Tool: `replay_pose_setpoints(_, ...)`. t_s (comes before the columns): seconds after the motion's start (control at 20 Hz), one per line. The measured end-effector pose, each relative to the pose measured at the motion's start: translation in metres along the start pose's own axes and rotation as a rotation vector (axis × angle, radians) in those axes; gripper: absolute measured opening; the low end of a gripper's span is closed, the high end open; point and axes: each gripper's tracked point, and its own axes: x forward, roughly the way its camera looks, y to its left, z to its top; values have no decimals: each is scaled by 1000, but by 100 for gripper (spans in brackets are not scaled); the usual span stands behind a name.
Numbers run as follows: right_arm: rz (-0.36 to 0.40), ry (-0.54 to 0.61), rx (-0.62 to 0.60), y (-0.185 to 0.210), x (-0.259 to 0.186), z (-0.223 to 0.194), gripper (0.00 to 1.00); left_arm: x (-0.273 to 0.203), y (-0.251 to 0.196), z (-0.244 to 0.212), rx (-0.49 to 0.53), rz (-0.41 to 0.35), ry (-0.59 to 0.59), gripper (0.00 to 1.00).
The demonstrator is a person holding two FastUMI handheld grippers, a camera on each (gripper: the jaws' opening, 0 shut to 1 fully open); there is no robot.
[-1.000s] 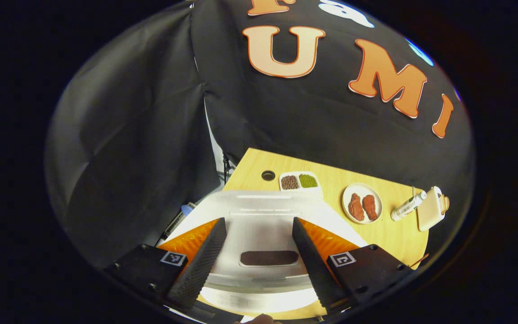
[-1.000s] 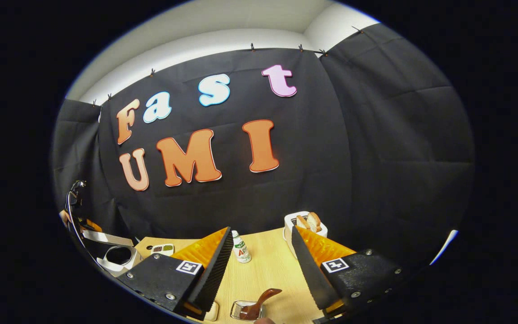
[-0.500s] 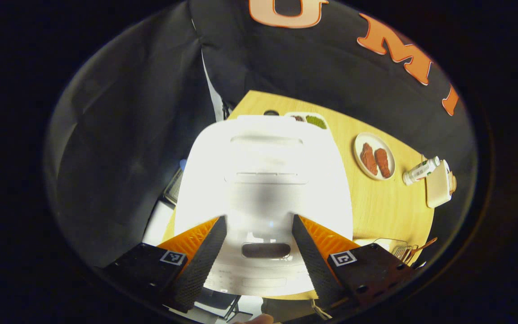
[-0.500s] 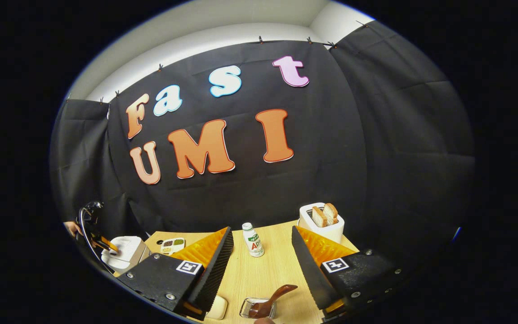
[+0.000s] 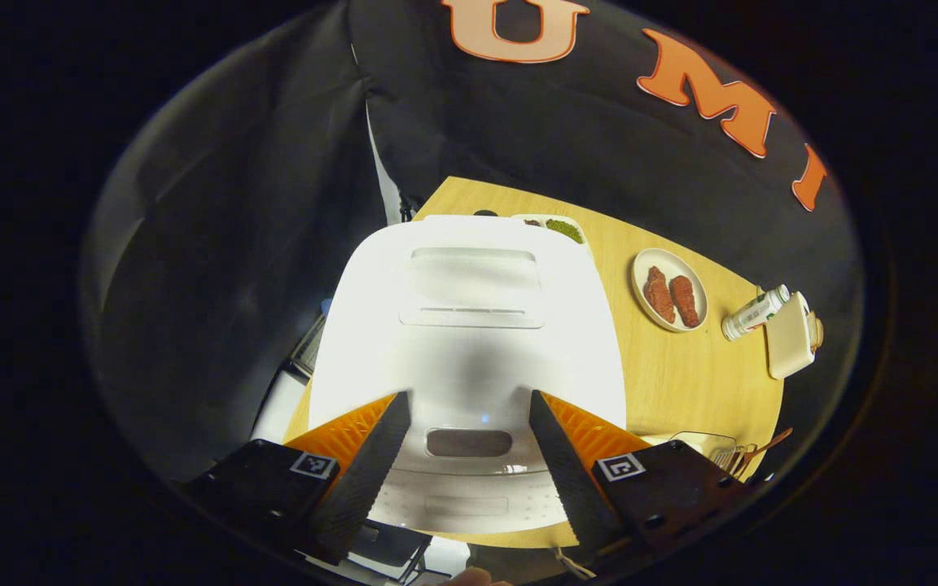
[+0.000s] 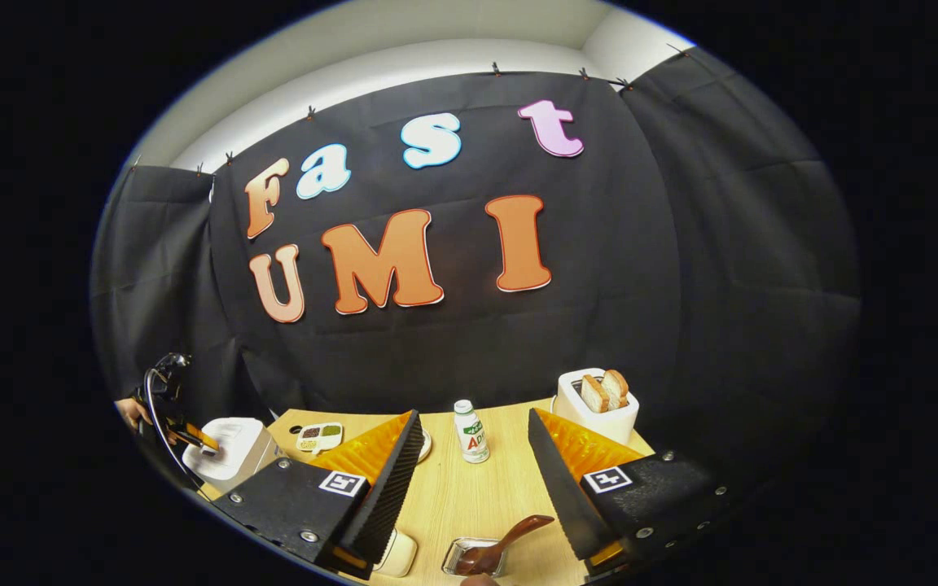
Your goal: Close the left gripper, press the button to open the rice cooker; take a wooden spoon from the chopstick holder with the right hand, scoop a spoonful of rice and pour it into the rice cooker, then put the wooden spoon back into the chopstick holder.
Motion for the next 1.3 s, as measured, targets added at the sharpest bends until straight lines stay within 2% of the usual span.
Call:
replay_pose_setpoints(0.2,24,-38,-28,16,7,17,82,-54,-21,44,67,-3,-253,100)
replay_pose_setpoints(0.4,23,-80,-85,31,9,28,82,-115,-52,80,83,-16,-504,100)
replay_pose_setpoints(0.7,24,-202,-121,51,7,66,82,-202,-87,91,51,-38,-808,99)
replay_pose_setpoints(0.75,26,-225,-120,53,6,71,77,-211,-94,89,53,-49,-847,99)
replay_pose_setpoints(0.85,33,-254,-126,58,4,77,82,-223,-108,83,60,-68,-895,100)
replay_pose_setpoints(0.9,32,-261,-134,57,4,78,77,-228,-115,80,67,-72,-910,99)
replay_pose_setpoints(1.0,37,-261,-146,60,2,78,77,-244,-123,75,87,-77,-954,100)
replay_pose_setpoints(1.05,39,-257,-149,62,2,77,82,-250,-127,73,90,-76,-974,100)
replay_pose_setpoints(1.1,46,-256,-151,64,1,76,82,-256,-133,71,99,-86,-993,100)
replay_pose_setpoints(1.3,76,-239,-149,74,-1,67,82,-272,-154,57,210,-49,-1085,99)
